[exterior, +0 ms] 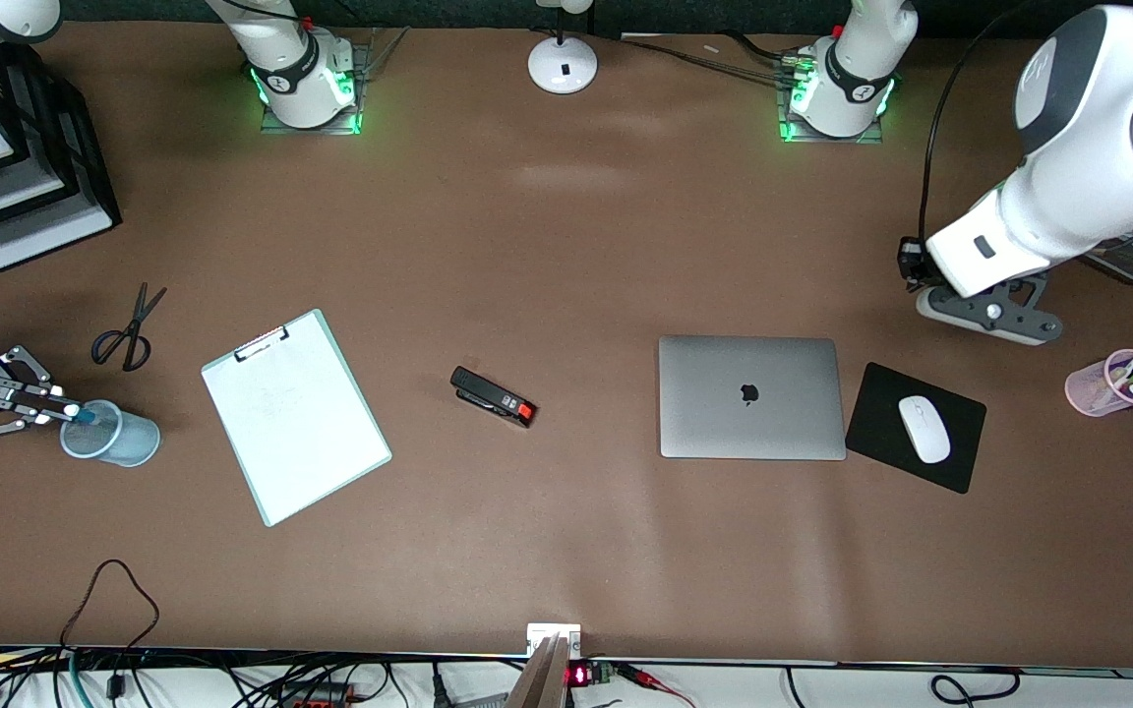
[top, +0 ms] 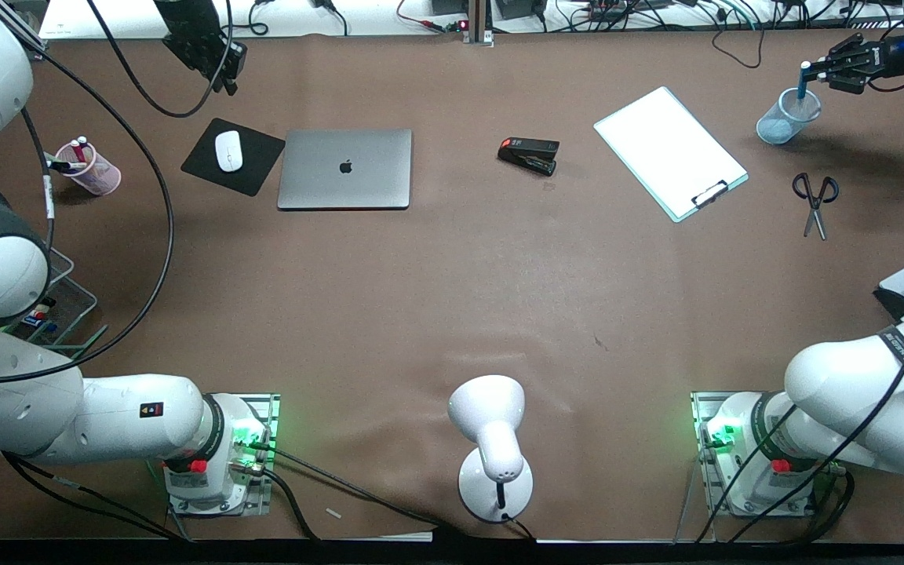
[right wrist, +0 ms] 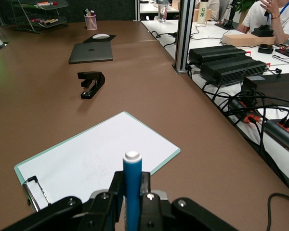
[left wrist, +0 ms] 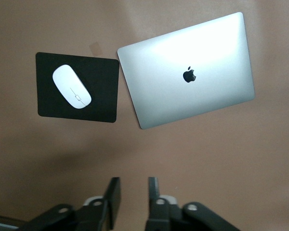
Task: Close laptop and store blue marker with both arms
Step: 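Drop the blue marker into the light blue cup with the right gripper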
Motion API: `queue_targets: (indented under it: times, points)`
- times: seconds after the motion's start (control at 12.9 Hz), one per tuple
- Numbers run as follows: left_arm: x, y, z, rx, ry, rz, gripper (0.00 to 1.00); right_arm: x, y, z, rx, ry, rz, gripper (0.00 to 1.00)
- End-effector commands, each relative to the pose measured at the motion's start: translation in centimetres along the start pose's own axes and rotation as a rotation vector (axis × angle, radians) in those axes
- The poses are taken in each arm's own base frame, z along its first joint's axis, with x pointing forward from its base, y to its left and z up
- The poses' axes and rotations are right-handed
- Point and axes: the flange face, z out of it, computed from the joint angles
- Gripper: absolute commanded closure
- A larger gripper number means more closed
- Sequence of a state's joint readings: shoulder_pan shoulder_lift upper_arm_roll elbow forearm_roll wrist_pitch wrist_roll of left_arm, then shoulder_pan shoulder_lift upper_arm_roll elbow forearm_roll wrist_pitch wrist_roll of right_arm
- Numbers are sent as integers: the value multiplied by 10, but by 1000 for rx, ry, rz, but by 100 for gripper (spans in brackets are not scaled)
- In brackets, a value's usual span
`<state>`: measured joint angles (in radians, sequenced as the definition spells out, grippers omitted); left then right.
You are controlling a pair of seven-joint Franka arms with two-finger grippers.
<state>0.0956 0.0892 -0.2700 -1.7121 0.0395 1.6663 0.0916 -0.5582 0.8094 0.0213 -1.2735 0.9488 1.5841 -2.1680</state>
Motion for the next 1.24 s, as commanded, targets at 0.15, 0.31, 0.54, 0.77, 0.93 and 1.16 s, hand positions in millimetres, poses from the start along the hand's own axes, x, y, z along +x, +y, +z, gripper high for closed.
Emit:
queue_targets:
  times: [0.15,0.31,0.54,0.77,0.93,1.16]
  points:
    - [0,2,-10,15,8,21,0,-9,5,0,-17,39,-6,100]
    - [-5,-7,-11,12,-24,-31,0,-10,6,-2,-26,33,14,52]
    - [-6,-16,-18,5,-5,-94,0,-7,5,-8,-27,17,125,0]
    - [-20,-52,-27,-60,125,-278,0,8,4,-14,-8,-40,244,0]
    - [-35,-64,-33,-59,140,-305,0,26,5,-8,21,-118,371,0]
    - [-47,-69,-39,-54,151,-310,0,72,9,2,14,-273,546,0]
